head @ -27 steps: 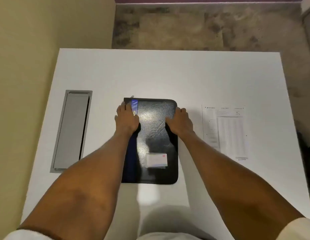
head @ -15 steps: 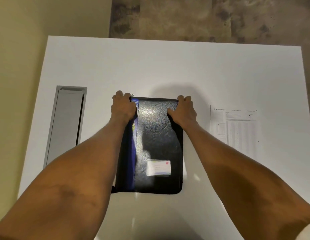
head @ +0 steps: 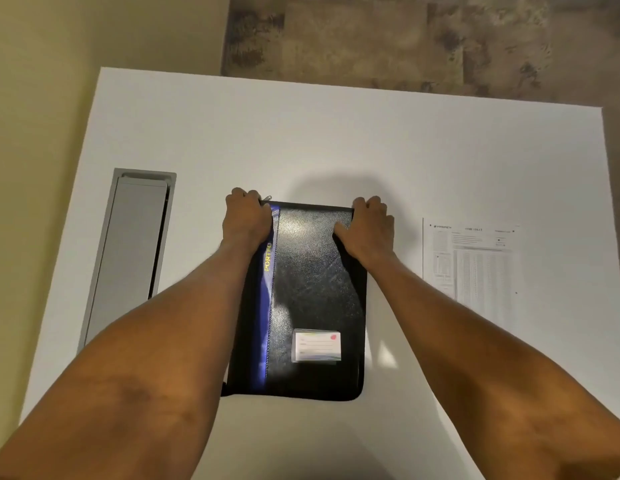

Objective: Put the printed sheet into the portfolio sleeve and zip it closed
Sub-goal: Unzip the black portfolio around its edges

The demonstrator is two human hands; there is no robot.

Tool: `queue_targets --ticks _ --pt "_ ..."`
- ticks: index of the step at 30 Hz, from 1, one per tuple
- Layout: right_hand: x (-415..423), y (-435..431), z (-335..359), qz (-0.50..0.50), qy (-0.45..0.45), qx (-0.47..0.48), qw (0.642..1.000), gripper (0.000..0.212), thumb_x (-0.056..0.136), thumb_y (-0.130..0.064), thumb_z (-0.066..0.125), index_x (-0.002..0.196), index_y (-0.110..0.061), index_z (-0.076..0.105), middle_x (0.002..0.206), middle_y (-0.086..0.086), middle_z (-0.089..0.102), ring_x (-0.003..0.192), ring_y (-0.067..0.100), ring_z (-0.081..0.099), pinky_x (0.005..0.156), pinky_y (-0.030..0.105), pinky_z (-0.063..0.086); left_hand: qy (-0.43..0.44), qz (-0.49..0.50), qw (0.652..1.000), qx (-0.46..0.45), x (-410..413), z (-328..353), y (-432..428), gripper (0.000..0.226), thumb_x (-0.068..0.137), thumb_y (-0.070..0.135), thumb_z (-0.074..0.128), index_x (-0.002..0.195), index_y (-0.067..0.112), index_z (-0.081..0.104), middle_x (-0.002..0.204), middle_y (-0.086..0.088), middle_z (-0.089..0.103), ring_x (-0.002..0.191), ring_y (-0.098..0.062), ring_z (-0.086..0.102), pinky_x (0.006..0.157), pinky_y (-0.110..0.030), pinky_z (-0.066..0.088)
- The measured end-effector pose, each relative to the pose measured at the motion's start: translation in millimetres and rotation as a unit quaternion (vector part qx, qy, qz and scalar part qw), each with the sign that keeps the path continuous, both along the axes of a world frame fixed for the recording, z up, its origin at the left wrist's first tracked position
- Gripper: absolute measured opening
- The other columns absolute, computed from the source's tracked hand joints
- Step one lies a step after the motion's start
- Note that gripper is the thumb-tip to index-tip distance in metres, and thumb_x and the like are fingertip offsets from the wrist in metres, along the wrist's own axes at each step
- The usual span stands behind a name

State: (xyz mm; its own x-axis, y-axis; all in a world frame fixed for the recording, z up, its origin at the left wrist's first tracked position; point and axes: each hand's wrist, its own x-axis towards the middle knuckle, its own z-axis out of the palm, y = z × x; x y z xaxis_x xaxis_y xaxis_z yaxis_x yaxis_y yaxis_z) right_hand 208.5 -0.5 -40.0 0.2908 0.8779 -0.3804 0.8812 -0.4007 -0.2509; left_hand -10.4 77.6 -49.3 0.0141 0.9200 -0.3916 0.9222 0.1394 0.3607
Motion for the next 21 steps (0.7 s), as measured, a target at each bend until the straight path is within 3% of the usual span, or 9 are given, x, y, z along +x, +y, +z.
queue_targets --ticks 4,8,12,14,18,21 --pt "-22 37 1 0.094 0.044 0.065 0.993 0.033 0.104 -0.025 0.05 0.133 -0.014 0.06 0.13 0.011 0.057 0.116 0.03 0.058 0.1 0.043 0.046 -0.019 0.013 1.0 -0.008 -2 0 15 0.029 0.103 0.022 0.054 0.115 0.003 0.073 0.13 -0.023 0.055 0.127 -0.036 0.051 0.097 -0.041 0.05" --pt "-49 82 -1 0.179 0.125 0.052 0.974 0.028 0.108 -0.03 0.051 0.129 -0.022 0.066 0.124 0.009 0.061 0.111 0.03 0.062 0.096 0.042 0.048 -0.072 0.052 0.996 -0.002 -4 -2 21 0.02 0.095 0.011 0.06 0.099 0.004 0.079 0.112 -0.021 0.07 0.106 -0.034 0.068 0.084 -0.032 0.052" --pt "-67 109 -18 0.261 0.116 0.023 0.958 0.024 0.101 -0.019 0.058 0.12 -0.025 0.071 0.116 0.007 0.06 0.102 0.031 0.061 0.079 0.035 0.041 -0.088 0.074 0.993 -0.001 -6 -4 16 0.023 0.092 0.007 0.062 0.108 0.006 0.079 0.118 -0.021 0.07 0.107 -0.034 0.068 0.09 -0.033 0.052" --pt "-71 118 -26 0.269 0.113 0.005 0.957 0.022 0.097 -0.017 0.06 0.116 -0.023 0.071 0.115 0.001 0.062 0.103 0.029 0.061 0.077 0.033 0.038 -0.095 0.08 0.992 -0.005 -5 -4 15 0.027 0.091 0.006 0.062 0.112 0.005 0.079 0.121 -0.02 0.069 0.106 -0.033 0.068 0.088 -0.031 0.052" --pt "-71 129 -27 0.285 0.123 -0.006 0.951 0.017 0.092 -0.017 0.063 0.107 -0.019 0.07 0.101 -0.01 0.056 0.099 0.027 0.062 0.076 0.036 0.044 -0.029 0.057 0.998 0.01 -2 0 13 0.028 0.094 0.017 0.062 0.118 0.012 0.076 0.125 -0.015 0.06 0.116 -0.034 0.06 0.098 -0.044 0.052" --pt "-70 133 -22 0.327 0.111 -0.02 0.938 0.007 0.088 -0.016 0.068 0.095 -0.018 0.07 0.106 0.001 0.062 0.093 0.028 0.063 0.081 0.042 0.051 -0.071 0.088 0.994 0.001 1 -2 13 0.026 0.093 0.013 0.064 0.117 0.004 0.064 0.103 -0.002 0.058 0.106 -0.031 0.063 0.081 -0.035 0.048"
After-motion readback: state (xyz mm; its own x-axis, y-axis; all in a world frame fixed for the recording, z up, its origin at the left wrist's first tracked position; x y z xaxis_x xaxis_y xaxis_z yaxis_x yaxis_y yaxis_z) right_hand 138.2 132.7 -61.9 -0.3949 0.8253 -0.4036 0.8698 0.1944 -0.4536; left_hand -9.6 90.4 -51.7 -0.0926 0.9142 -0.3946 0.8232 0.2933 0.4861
